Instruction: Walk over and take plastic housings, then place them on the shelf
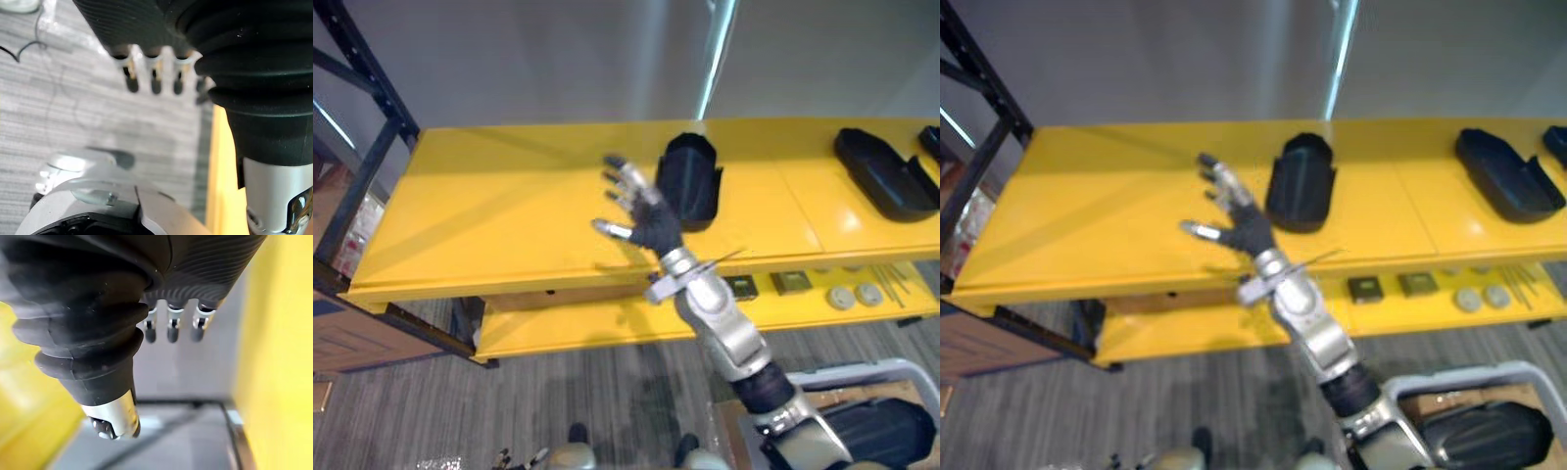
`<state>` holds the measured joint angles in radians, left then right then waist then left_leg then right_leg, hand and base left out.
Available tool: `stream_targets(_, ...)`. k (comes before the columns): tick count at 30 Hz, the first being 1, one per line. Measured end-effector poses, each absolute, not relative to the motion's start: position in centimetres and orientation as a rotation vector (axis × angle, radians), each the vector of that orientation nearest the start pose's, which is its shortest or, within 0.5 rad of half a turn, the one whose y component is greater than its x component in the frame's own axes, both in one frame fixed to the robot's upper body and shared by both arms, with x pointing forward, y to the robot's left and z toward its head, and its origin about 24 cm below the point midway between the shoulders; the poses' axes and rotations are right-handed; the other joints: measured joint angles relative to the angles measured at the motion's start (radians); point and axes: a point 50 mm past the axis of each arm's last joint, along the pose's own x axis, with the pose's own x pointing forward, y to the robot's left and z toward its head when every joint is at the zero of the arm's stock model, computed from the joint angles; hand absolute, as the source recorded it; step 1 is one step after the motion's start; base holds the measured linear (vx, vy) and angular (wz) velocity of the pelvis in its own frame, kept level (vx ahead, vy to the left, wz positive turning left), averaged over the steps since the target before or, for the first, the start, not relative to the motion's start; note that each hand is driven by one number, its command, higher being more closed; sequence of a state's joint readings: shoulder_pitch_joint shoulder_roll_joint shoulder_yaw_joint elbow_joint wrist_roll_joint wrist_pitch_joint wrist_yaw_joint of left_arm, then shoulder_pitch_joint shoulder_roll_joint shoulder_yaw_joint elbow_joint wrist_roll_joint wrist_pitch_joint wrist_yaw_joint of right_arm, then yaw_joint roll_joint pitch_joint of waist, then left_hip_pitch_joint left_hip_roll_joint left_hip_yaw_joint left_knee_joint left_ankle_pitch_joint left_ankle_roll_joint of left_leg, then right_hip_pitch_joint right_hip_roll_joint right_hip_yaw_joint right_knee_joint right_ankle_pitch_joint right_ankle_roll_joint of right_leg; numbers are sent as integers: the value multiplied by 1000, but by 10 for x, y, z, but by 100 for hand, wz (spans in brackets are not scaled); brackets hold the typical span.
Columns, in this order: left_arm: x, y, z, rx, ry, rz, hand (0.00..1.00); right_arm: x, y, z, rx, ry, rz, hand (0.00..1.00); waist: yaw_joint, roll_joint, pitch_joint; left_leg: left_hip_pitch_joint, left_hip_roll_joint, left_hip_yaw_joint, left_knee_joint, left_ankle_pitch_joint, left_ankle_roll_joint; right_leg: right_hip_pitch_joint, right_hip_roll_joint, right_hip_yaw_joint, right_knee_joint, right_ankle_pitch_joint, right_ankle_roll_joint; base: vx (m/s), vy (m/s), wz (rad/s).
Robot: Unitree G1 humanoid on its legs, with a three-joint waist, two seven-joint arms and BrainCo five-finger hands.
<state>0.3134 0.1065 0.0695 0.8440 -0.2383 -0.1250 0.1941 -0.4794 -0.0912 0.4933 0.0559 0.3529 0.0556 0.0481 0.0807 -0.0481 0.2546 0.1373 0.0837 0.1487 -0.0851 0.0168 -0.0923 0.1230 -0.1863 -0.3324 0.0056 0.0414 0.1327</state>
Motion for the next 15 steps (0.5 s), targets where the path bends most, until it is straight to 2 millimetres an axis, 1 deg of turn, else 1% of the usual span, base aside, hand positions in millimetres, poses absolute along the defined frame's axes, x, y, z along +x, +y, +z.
stream_targets(1, 50, 220, -150, -40, 1007, 501, 0, 293, -11, 125, 83, -181, 695, 0, 3, -2, -1, -1, 0, -1, 0, 0, 0, 0, 0, -1, 0, 0, 0, 12, 0, 5)
stream_targets(2, 51, 221, -149, -39, 1003, 501, 0, 298, -10, 112, 71, -113, 675, 0, 15, -3, -2, 0, -6, -3, 0, 0, 0, 1, 0, -4, -1, 0, 0, 33, 14, 9)
stream_targets(3, 52, 221, -149, -38, 1001, 501, 0, 303, -11, 100, 49, -65, 646, 0, 20, -6, -3, 0, -9, -8, 0, 1, -1, 2, -3, -12, -1, 0, 0, 38, 15, 12)
stream_targets(5, 52, 221, -149, -37, 1002, 501, 0, 310, -10, 89, 23, -6, 616, 0, 20, -6, -4, -7, -13, -24, 1, 4, 0, 3, -5, -23, -3, 1, 1, 26, 9, 17)
stream_targets(9, 53, 221, -149, -37, 1006, 498, 0, 321, -12, 81, 13, 44, 528, 0, 21, -5, -3, -17, -15, -38, 4, 8, -2, 9, -5, -44, -17, 4, 3, 14, -5, 15)
stream_targets(10, 53, 221, -150, -37, 1012, 497, 0, 325, -16, 80, 6, 51, 479, 0, 22, -4, -3, -15, -15, -46, 4, 8, -2, 18, -5, -51, -21, 4, 3, 3, -5, 11)
stream_targets(15, 54, 218, -150, -44, 1013, 493, 0, 333, -16, 81, -42, 52, 342, 0, 27, 9, 4, -16, -16, -47, 4, 9, -3, 18, -4, -52, -25, 6, 3, 0, 0, 2)
